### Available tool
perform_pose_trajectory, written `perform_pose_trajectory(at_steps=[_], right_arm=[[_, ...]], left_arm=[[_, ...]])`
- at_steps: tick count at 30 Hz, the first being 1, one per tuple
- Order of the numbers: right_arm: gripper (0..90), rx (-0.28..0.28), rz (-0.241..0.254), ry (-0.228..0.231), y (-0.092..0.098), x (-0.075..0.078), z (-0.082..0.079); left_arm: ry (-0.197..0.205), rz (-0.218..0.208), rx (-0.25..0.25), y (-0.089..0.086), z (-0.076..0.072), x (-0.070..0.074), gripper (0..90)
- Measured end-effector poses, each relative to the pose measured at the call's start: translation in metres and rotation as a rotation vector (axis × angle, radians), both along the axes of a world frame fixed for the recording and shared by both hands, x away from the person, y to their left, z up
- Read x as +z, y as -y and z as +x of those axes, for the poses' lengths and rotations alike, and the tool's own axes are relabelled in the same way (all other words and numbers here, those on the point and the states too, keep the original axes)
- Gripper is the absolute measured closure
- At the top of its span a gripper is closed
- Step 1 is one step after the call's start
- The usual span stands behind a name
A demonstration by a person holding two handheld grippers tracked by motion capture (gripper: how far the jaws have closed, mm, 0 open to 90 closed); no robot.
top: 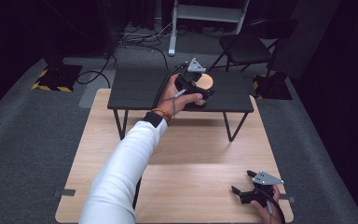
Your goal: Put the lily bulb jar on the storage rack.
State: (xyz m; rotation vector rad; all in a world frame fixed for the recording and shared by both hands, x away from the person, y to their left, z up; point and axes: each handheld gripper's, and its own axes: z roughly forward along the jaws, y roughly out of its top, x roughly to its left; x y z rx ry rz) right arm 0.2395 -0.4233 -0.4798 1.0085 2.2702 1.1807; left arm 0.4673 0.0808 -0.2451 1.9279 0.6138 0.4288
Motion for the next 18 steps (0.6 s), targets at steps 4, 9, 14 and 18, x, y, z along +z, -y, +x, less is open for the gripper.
perform_pose_trajectory(at_steps=[4, 9, 14, 18], right_arm=[[0.0, 0.001, -0.001, 0.000, 0.000, 0.000, 0.000], [0.0, 0.002, 0.000, 0.000, 0.000, 0.000, 0.000], [0.0, 0.004, 0.000, -0.001, 0.000, 0.000, 0.000], [0.0, 0.004, 0.000, -0.001, 0.000, 0.000, 0.000]], left_arm=[[-0.007, -0.014, 0.013, 0.006, 0.010, -0.005, 25.5], [-0.017, -0.011, 0.018, 0.011, 0.016, -0.011, 25.6], [-0.008, -0.040, 0.026, 0.010, 0.018, -0.018, 25.5], [-0.016, -0.057, 0.042, 0.009, 0.015, -0.019, 12.7]])
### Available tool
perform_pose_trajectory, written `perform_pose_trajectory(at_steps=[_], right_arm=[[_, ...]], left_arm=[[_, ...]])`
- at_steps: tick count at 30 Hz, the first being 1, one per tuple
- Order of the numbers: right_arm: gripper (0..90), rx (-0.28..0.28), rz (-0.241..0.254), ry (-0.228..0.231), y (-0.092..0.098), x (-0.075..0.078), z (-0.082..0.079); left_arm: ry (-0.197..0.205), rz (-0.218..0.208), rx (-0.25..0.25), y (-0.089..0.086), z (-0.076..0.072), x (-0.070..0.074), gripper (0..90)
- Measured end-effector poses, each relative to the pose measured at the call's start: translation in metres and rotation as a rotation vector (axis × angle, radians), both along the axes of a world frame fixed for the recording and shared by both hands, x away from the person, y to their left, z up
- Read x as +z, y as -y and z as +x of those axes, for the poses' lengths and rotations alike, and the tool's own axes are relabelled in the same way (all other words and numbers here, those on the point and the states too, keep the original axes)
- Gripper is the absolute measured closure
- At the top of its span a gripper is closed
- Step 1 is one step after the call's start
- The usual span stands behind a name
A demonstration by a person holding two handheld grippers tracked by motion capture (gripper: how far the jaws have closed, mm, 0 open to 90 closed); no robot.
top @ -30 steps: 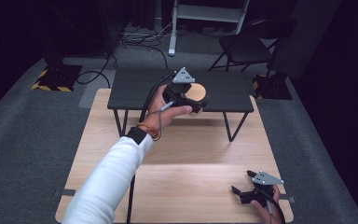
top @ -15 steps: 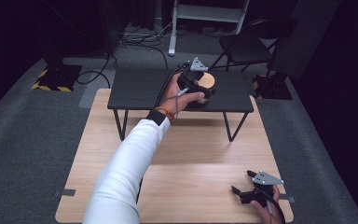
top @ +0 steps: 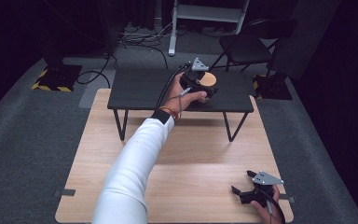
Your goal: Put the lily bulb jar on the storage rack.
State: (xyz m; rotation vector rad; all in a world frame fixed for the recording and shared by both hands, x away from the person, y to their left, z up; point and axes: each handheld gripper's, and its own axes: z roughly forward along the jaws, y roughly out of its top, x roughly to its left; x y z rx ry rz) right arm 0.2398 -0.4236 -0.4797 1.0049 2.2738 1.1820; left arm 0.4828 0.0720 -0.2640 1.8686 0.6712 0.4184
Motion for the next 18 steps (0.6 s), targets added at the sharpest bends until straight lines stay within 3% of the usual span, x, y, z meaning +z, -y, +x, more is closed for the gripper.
perform_pose_trajectory(at_steps=[4, 8, 12, 14, 18], right_arm=[[0.0, 0.000, 0.000, 0.000, 0.000, 0.000, 0.000], [0.0, 0.000, 0.000, 0.000, 0.000, 0.000, 0.000], [0.0, -0.001, 0.000, 0.000, 0.000, 0.000, 0.000], [0.0, -0.001, 0.000, 0.000, 0.000, 0.000, 0.000], [0.0, -0.001, 0.000, 0.000, 0.000, 0.000, 0.000]], left_arm=[[-0.013, -0.030, 0.024, -0.007, -0.006, 0.005, 4.5], [0.000, -0.051, 0.045, -0.016, -0.016, 0.008, 1.4], [0.038, -0.070, 0.053, -0.034, -0.038, 0.009, 0.6], [0.040, -0.079, 0.050, -0.039, -0.043, 0.008, 0.4], [0.058, -0.063, 0.070, -0.054, -0.069, 0.008, 0.4]])
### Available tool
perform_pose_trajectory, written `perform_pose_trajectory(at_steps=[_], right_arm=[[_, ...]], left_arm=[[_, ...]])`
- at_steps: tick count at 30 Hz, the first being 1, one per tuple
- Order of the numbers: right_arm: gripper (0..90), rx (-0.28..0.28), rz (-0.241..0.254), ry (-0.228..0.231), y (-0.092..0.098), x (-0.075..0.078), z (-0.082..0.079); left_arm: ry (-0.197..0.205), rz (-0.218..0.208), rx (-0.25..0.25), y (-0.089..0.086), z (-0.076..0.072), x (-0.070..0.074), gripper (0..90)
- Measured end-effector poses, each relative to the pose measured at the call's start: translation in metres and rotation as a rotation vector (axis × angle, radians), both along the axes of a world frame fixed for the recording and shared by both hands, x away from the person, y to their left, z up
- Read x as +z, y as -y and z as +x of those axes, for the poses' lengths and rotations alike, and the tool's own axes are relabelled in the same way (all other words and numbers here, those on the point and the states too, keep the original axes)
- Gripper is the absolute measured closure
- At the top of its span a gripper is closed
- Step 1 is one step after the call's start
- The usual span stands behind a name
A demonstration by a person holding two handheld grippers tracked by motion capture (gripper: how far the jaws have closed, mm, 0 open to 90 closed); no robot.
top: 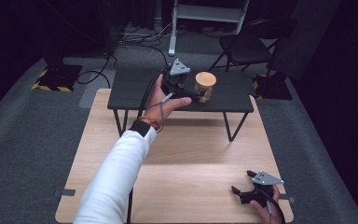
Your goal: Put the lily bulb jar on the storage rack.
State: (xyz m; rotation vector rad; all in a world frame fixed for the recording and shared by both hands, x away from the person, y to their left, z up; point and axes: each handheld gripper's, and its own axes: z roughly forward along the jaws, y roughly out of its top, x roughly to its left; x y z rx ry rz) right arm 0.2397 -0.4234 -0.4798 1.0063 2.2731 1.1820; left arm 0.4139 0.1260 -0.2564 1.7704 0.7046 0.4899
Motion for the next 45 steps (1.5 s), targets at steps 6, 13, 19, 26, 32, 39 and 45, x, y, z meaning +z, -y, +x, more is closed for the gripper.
perform_pose_trajectory(at_steps=[6, 13, 19, 26, 32, 39, 45], right_arm=[[0.0, 0.000, 0.000, 0.000, 0.000, 0.000, 0.000], [0.0, -0.004, 0.001, 0.000, -0.001, 0.000, 0.000], [0.0, -0.003, 0.000, 0.001, -0.001, 0.000, 0.000], [0.0, -0.003, 0.000, 0.001, -0.001, 0.000, 0.000], [0.0, -0.003, 0.000, 0.001, -0.001, 0.000, 0.000], [0.0, -0.003, 0.000, 0.001, -0.001, 0.000, 0.000], [0.0, -0.003, 0.000, 0.001, -0.001, 0.000, 0.000]], left_arm=[[0.018, 0.022, -0.015, -0.020, -0.029, -0.011, 0.4], [0.034, -0.006, -0.001, -0.046, -0.059, -0.031, 0.5], [0.038, 0.035, -0.001, -0.059, -0.077, -0.052, 0.5], [0.023, 0.064, 0.010, -0.068, -0.104, -0.094, 0.5], [0.016, 0.091, 0.028, -0.075, -0.127, -0.131, 0.5], [-0.020, 0.121, 0.023, -0.083, -0.148, -0.170, 0.5], [-0.068, 0.144, 0.027, -0.089, -0.159, -0.199, 0.5]])
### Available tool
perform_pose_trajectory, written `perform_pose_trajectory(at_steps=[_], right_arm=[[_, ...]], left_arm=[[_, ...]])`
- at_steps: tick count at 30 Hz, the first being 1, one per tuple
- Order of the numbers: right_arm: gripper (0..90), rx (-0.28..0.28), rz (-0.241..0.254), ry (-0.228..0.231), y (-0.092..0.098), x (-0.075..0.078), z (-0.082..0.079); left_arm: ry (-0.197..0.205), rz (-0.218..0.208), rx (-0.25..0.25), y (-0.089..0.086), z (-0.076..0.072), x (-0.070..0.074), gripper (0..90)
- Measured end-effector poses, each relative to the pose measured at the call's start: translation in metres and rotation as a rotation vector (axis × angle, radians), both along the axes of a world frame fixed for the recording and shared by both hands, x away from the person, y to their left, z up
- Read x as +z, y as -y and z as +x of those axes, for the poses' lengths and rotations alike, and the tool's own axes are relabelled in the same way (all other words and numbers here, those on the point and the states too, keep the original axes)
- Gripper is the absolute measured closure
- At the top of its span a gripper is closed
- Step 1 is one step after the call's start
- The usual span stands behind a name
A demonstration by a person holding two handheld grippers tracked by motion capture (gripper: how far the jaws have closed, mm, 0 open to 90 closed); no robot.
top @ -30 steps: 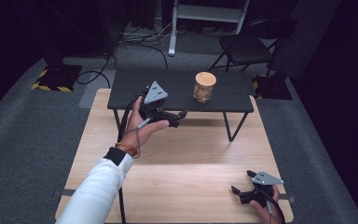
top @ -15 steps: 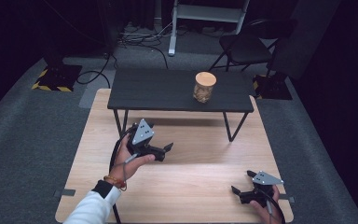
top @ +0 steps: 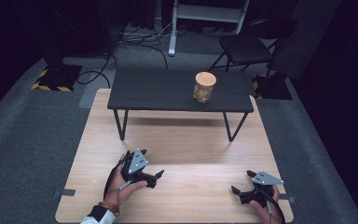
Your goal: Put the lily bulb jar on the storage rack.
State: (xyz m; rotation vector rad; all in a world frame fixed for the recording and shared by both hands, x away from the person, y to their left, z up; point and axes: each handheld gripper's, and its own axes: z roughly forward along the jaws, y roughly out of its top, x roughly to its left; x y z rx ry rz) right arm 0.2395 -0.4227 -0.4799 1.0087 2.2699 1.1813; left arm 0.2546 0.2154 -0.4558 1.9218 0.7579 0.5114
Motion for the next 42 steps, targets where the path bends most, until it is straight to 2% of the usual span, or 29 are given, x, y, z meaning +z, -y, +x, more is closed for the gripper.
perform_pose_trajectory(at_steps=[2, 3, 4, 8, 12, 14, 17, 19, 21, 22, 24, 42], right_arm=[[0.0, 0.000, 0.000, 0.000, 0.000, 0.000, 0.000], [0.0, 0.000, 0.000, 0.000, 0.000, 0.000, 0.000], [0.0, 0.000, 0.000, 0.000, 0.000, 0.000, 0.000], [0.0, 0.000, 0.000, 0.000, 0.000, 0.000, 0.000], [0.0, 0.000, 0.000, 0.000, 0.000, 0.000, 0.000], [0.0, 0.000, 0.000, 0.000, 0.000, 0.000, 0.000], [0.0, 0.000, 0.000, 0.000, 0.000, 0.000, 0.000], [0.0, -0.003, 0.000, 0.000, 0.000, 0.000, 0.000], [0.0, -0.003, 0.000, 0.000, -0.001, 0.000, 0.000], [0.0, -0.004, 0.000, 0.000, -0.001, 0.000, 0.000], [0.0, -0.004, 0.000, 0.000, -0.001, 0.000, -0.001], [0.0, -0.007, 0.000, 0.000, -0.001, 0.000, -0.001]], left_arm=[[-0.016, 0.002, 0.000, -0.003, -0.005, -0.012, 0.5], [-0.016, 0.002, 0.000, -0.003, -0.005, -0.012, 0.5], [-0.030, 0.016, -0.010, -0.002, -0.007, -0.018, 0.5], [-0.050, 0.041, -0.019, 0.000, -0.010, -0.026, 0.6], [-0.054, 0.045, -0.023, 0.001, -0.011, -0.032, 0.6], [-0.068, 0.069, -0.023, 0.005, -0.011, -0.034, 0.7], [-0.053, 0.083, -0.038, 0.007, -0.012, -0.034, 1.0], [-0.060, 0.091, -0.040, 0.008, -0.011, -0.033, 0.7], [-0.070, 0.087, -0.037, 0.008, -0.011, -0.033, 0.7], [-0.091, 0.079, -0.030, 0.007, -0.008, -0.032, 0.7], [-0.106, 0.072, -0.023, 0.007, -0.007, -0.032, 0.6], [-0.107, 0.071, -0.030, 0.006, -0.006, -0.032, 0.5]])
